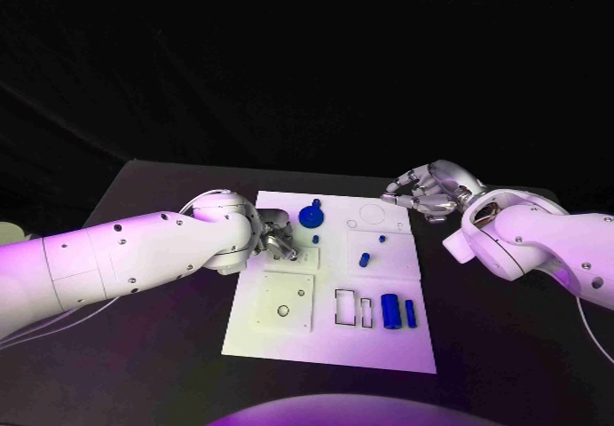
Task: Assemble the parts on the task board
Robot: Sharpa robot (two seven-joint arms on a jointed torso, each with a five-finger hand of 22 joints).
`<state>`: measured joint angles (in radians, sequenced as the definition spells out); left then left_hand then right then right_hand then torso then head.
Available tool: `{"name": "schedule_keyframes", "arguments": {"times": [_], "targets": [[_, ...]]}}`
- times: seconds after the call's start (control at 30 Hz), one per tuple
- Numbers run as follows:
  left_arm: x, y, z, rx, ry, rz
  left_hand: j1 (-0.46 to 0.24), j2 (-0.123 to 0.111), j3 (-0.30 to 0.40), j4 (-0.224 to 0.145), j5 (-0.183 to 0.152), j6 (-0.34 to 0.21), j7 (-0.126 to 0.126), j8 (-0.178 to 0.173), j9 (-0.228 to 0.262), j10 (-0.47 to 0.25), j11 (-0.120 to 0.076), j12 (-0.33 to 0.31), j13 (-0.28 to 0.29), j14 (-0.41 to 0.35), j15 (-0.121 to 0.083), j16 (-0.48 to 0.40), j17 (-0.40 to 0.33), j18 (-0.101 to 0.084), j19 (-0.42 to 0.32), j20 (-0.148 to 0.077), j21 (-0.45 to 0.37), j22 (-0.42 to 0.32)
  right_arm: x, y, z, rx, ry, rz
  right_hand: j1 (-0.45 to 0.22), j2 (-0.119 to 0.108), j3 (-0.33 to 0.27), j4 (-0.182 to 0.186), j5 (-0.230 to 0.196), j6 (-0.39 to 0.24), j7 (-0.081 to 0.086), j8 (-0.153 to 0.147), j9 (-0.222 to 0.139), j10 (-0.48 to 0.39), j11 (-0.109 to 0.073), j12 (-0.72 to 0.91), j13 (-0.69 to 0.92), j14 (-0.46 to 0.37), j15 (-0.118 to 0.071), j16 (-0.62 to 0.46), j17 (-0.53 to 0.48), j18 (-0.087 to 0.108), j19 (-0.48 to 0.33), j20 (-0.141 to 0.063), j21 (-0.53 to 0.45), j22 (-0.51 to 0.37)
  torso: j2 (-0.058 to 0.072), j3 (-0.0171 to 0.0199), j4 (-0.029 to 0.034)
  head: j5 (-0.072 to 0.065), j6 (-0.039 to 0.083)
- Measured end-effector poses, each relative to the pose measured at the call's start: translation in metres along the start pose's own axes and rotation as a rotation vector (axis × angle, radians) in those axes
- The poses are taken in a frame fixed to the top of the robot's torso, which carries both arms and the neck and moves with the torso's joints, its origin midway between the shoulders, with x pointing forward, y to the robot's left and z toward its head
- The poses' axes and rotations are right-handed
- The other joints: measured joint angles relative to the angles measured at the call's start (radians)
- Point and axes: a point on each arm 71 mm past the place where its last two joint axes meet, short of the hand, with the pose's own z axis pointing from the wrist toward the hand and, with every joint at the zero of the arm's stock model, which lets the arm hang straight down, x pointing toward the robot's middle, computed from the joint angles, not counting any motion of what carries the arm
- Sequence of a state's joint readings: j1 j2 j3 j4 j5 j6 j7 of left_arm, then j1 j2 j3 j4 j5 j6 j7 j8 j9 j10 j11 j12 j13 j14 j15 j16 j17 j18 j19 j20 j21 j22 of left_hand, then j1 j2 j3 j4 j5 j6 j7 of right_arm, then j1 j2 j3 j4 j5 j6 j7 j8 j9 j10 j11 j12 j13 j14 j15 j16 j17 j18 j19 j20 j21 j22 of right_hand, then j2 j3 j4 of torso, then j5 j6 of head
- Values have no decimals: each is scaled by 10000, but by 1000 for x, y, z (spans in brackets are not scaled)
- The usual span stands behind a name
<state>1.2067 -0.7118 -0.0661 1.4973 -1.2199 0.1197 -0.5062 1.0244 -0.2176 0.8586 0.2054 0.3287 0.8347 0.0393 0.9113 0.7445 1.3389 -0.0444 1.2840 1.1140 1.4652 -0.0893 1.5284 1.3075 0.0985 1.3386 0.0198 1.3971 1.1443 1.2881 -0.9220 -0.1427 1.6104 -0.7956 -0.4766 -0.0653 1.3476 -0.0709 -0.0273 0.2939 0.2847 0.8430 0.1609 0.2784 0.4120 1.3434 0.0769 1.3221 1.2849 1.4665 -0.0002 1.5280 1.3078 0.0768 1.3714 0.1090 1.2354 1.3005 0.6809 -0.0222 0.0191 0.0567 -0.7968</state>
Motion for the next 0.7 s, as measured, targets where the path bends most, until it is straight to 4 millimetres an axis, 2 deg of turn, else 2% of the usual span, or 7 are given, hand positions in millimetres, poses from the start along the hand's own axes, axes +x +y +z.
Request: {"name": "schedule_keyframes", "arguments": {"times": [0.6, 0.63, 0.67, 0.7], "targets": [[0, 0, -1, 10, 33, 227, -107, -76, 0, 0, 123, 4, -2, 0, 3, 70, 0, 54, 55, 0, 1, 0, 0, 4, 34, -35, 39, 45, 0, 0, 0, 12, 3, -1, 0, 0, 0, 0, 0, 0, 0, 0, 0, 0, 0, 0, 2, 0, 0, 0, -1, 0, 0, 0, 0, 1, -1, -6, -1, 2, -21], [0, 0, -1, 11, 37, 230, -176, -59, 0, 0, 123, 6, -2, 0, 45, 71, 0, 54, 55, -1, 1, 0, 0, 3, 34, -35, 39, 45, 0, -1, 0, 13, 3, -1, 0, 0, 0, 0, 0, 0, 0, 0, 0, 0, 0, 0, 2, 0, 0, 0, -1, -1, 0, 0, 0, 1, -1, -6, -1, 2, -22], [0, 0, -1, 12, 44, 234, -207, -30, 15, 15, 123, 6, -3, 0, 631, 70, 0, 54, 55, -1, 1, 0, 0, 4, 34, -35, 39, 50, 0, -1, 0, 14, 3, -1, -3, 3, 0, 0, 0, 0, 0, 0, 0, 0, 0, 0, 0, 0, 0, -5, -2, 0, 0, 0, 0, 1, -1, -7, -1, 2, -23], [0, -1, -1, 12, 49, 237, -250, -11, 31, 31, 123, 6, -3, 0, 809, 70, 0, 54, 55, 0, 1, 0, 0, 5, 34, -35, 39, 58, 0, -1, 0, 15, 3, -1, -42, 41, -17, -16, 0, 0, 0, 0, 0, 0, 0, 0, -12, 0, 0, -40, -2, -1, 0, 0, -37, 1, -1, -8, -1, 2, -23]]}}
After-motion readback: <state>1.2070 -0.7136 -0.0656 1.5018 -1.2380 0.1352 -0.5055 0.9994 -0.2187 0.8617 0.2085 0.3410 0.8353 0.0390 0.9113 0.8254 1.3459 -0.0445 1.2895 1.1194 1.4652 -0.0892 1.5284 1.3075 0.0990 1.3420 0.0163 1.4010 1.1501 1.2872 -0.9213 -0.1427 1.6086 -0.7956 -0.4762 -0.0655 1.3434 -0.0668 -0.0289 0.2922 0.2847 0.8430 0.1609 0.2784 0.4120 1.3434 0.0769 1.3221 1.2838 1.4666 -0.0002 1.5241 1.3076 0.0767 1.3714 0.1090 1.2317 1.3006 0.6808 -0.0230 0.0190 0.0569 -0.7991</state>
